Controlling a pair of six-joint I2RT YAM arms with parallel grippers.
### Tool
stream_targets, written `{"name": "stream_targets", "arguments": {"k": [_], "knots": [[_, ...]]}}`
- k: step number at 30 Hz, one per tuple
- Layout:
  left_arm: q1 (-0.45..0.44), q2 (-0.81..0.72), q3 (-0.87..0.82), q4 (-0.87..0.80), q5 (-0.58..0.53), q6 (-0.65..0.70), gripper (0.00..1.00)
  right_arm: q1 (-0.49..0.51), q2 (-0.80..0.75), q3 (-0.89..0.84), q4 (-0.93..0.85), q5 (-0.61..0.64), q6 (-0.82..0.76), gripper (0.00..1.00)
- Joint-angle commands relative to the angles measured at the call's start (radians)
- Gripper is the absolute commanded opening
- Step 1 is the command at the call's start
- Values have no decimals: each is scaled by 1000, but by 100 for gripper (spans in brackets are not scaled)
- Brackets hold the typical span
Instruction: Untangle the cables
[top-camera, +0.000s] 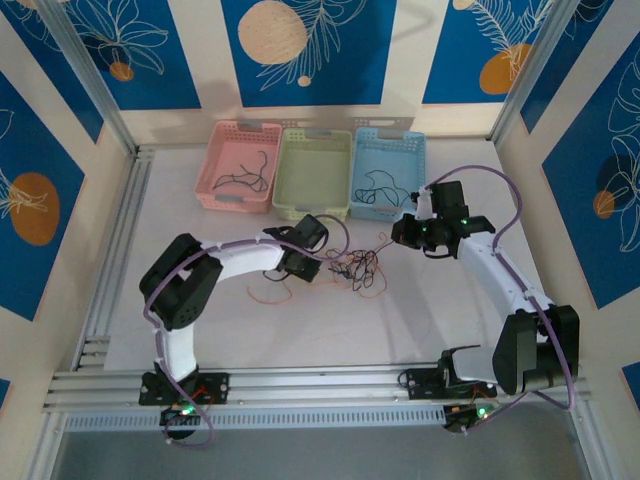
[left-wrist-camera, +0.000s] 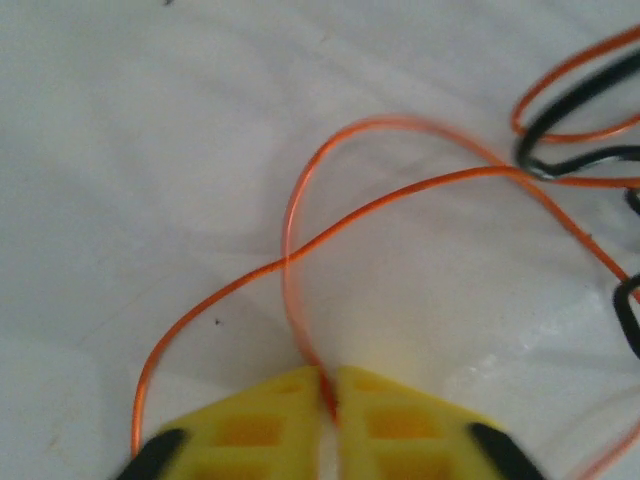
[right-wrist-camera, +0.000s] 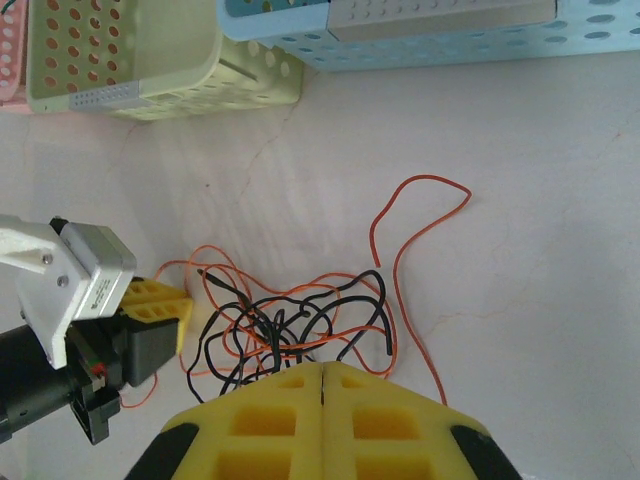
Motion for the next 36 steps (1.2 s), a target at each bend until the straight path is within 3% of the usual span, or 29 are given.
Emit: {"name": "stream_targets", "arguments": {"k": [1,6,11,19,23,31,34,36], "knots": [[16,-31,-42,-46,-47,-10,0,-10,-25,-18,7,-18,-4,0],[53,-294,-134,-114,-115,-62,0,-50,-100,-61,26,67,27,0],[116,-631,-196,-247,-160,-132,0,-150,-176,-108,60,59,73,0],[244,-994,-12,-580,-310,-83,0,-225,-167,-125,71,45,105,0],[311,-1055,188,-713,-416,10,0,-236,-162,-133,70,62,108,0],[317,-1031,567,-867,-600,136,0,-256,-131,-139,71,85,113,0],[317,-1017,659,-857,-612,175,0,-257,-117,-142,78,76,116,0],[317,-984,692,-846,-541,178,0,-256,-112,-146,87,59,117,0]]}}
